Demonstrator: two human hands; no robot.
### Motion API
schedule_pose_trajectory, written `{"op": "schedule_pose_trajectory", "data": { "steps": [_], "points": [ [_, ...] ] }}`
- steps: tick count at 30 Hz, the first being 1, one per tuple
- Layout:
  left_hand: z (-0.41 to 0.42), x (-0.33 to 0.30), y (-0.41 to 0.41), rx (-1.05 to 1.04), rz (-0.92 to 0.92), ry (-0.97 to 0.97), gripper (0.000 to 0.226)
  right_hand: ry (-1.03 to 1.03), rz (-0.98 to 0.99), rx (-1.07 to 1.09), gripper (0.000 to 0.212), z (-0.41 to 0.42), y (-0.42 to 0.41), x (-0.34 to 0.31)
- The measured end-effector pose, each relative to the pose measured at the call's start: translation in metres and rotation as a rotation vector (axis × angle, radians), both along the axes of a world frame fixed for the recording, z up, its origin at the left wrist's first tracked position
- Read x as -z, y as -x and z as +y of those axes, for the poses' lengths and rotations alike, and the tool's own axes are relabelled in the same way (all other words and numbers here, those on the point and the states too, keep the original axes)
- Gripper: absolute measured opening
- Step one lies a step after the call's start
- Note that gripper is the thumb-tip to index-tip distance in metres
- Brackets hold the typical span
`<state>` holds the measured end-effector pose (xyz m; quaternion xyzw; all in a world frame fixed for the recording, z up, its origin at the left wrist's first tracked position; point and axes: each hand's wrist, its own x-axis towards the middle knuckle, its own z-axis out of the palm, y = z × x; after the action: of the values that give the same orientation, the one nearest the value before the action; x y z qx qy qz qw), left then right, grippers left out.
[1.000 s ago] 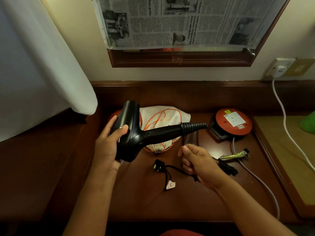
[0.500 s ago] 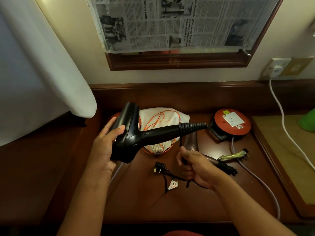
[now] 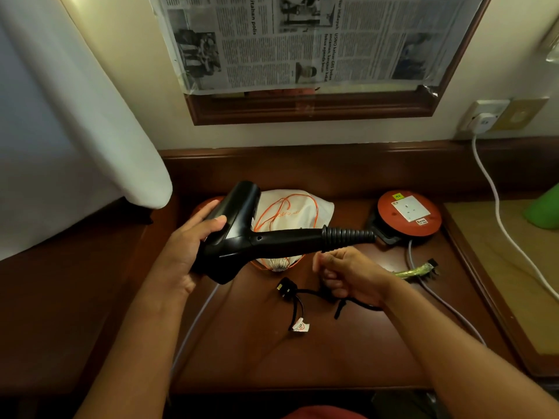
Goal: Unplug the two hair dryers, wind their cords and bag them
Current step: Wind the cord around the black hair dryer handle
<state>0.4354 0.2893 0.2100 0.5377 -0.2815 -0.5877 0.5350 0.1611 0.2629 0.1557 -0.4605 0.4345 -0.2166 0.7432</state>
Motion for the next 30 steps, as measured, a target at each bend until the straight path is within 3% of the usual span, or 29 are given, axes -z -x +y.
{"op": "schedule_pose_trajectory", "data": {
  "steps": [4,12,15,19,23,27,30],
  "points": [
    [-0.004,0.004,-0.011,0.092,-0.052,-0.013,0.066,0.033,0.224,-0.058,0.021,-0.006,0.003,-0.017],
    [-0.004,0.009,-0.023,0.204,-0.004,-0.033,0.064,0.325,0.629,-0.338,0.021,-0.031,0.004,-0.037],
    [-0.003,0.008,-0.025,0.234,-0.013,-0.027,0.065,0.448,0.639,-0.356,0.029,-0.039,0.006,-0.044],
    [-0.005,0.008,-0.027,0.358,-0.055,-0.038,0.075,0.551,0.677,-0.406,0.021,-0.053,0.004,-0.051],
    [-0.007,0.006,-0.025,0.358,-0.114,-0.071,0.084,0.586,0.628,-0.434,0.021,-0.058,0.007,-0.067],
    [-0.006,0.002,-0.019,0.333,-0.149,-0.088,0.110,0.606,0.603,-0.474,0.017,-0.058,0.006,-0.082],
    [-0.005,0.003,-0.017,0.308,-0.211,-0.080,0.105,0.563,0.568,-0.456,0.026,-0.055,0.006,-0.089]
  ]
}}
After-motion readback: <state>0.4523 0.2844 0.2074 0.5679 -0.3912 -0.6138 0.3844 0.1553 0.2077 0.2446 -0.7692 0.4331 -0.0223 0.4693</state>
